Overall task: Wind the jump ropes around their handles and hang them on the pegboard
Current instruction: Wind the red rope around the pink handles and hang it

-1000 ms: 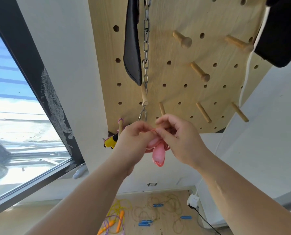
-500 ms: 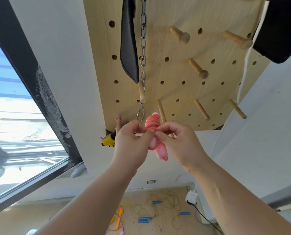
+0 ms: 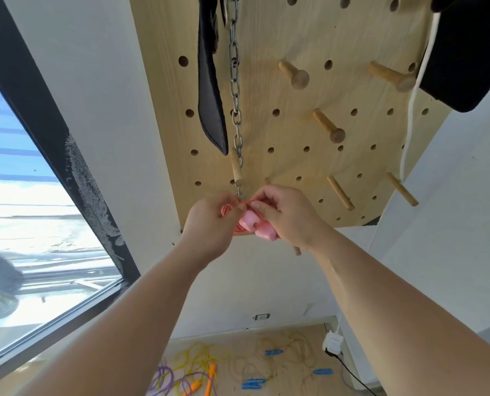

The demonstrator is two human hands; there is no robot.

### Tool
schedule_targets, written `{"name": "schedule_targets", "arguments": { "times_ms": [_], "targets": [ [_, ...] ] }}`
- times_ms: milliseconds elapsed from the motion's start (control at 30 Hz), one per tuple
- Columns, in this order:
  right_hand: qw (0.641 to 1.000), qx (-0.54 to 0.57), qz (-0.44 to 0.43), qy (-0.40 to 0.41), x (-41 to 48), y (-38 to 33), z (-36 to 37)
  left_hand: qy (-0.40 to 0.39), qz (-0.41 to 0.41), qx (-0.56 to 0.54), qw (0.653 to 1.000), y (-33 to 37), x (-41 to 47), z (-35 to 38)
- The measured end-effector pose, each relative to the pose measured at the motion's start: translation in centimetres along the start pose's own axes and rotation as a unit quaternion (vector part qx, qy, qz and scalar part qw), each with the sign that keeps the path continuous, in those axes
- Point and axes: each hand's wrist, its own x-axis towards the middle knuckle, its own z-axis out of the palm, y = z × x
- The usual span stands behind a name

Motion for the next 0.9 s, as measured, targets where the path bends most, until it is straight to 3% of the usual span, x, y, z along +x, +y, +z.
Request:
{"name": "schedule_targets", "arguments": {
  "times_ms": [133, 267, 600, 900],
  "targets": [
    [0.999, 0.009, -0.023, 0.029, 1.8, -0.2, 0.5, 0.056, 0.086, 0.111, 0.989, -0.1, 1.7, -0.7],
    [0.998, 0.025, -0.034, 0.043, 2.9, -0.6, 0.3, 0.09, 0.115, 0.183, 0.972, -0.2, 2.9, -0.7],
    [0.996, 0.032, -0.061, 0.06, 3.3, -0.2, -0.6, 0.039, 0.205, 0.224, 0.952, -1.0, 4.0, -1.5],
    [0.995, 0.08, -0.046, 0.048, 4.8, 0.7, -0.1, 0.083, 0.198, 0.225, 0.951, -1.1, 4.6, -1.5]
  ]
}}
